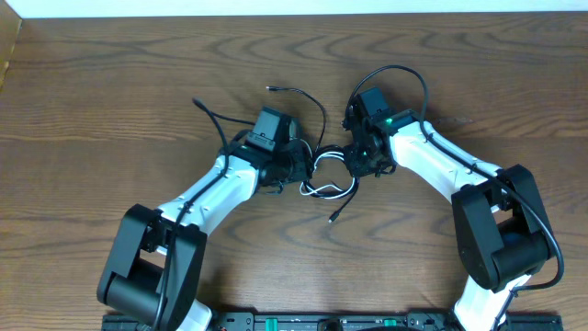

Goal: Untangle cables

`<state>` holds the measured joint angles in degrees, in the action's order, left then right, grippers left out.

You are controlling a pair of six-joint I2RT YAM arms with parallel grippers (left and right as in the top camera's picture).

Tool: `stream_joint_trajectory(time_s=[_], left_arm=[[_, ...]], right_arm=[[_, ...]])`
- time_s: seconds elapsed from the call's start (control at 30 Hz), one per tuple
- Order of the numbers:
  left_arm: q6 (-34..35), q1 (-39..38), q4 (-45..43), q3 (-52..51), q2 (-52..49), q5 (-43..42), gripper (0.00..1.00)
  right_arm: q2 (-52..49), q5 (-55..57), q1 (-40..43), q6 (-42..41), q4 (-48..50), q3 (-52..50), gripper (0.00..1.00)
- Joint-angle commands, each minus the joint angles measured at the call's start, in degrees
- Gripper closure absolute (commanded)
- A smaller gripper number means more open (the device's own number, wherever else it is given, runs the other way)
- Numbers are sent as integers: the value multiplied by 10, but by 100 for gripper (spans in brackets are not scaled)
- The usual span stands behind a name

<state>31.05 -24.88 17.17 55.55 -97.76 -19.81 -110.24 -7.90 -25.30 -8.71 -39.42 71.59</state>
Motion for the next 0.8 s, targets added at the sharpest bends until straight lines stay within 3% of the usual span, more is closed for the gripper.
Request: stream_joint_trajectory(time_s=[0.0, 0.13, 0.77], left_arm=[[-6, -15, -7, 4, -7, 72, 50], [-6, -29, -25, -1, -8, 128, 48], [-4, -43, -47, -1, -42, 128, 48]], right_arm=[[-5, 2, 0, 0, 0, -2, 81], [-5, 2, 0, 0, 0, -2, 80], [-5, 2, 0, 0, 0, -2, 77]])
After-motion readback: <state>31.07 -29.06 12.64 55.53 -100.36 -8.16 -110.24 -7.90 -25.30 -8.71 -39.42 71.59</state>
